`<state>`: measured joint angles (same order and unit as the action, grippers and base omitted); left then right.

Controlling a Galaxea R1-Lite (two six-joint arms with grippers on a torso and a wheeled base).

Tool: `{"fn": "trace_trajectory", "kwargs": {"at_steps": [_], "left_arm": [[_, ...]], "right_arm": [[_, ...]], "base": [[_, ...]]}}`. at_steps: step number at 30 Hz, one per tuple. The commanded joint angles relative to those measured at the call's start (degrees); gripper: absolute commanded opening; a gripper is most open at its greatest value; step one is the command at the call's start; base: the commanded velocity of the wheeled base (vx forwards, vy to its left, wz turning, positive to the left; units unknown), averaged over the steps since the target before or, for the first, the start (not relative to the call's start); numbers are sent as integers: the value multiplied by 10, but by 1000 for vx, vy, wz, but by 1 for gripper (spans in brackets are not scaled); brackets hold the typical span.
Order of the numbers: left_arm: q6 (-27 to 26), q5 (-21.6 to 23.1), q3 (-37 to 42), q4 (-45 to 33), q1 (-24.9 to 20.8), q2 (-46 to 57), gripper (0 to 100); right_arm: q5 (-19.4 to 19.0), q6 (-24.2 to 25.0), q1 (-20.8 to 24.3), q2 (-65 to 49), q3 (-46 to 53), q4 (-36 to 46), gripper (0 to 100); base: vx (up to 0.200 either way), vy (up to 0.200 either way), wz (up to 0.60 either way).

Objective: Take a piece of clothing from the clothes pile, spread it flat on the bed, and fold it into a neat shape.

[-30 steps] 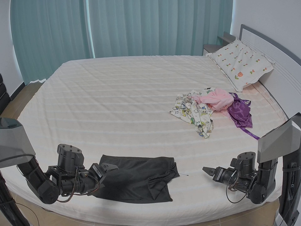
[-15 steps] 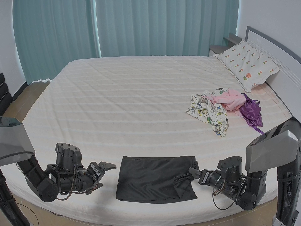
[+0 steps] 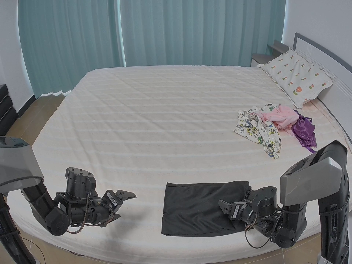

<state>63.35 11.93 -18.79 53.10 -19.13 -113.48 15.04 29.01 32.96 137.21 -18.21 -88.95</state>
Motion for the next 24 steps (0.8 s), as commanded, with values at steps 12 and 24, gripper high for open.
{"fn": "trace_trajectory", "kwargs": {"at_steps": [12,24], "left_arm": [[2,0,5,28,0,-10,100],[-3,-3,5,29,0,-30,100]], "right_arm": [[15,-62,-16,23,27,0,0],[-30,-72,-73,-9,137,-6,0]], "base": [[0,0,0],[0,0,0]]}}
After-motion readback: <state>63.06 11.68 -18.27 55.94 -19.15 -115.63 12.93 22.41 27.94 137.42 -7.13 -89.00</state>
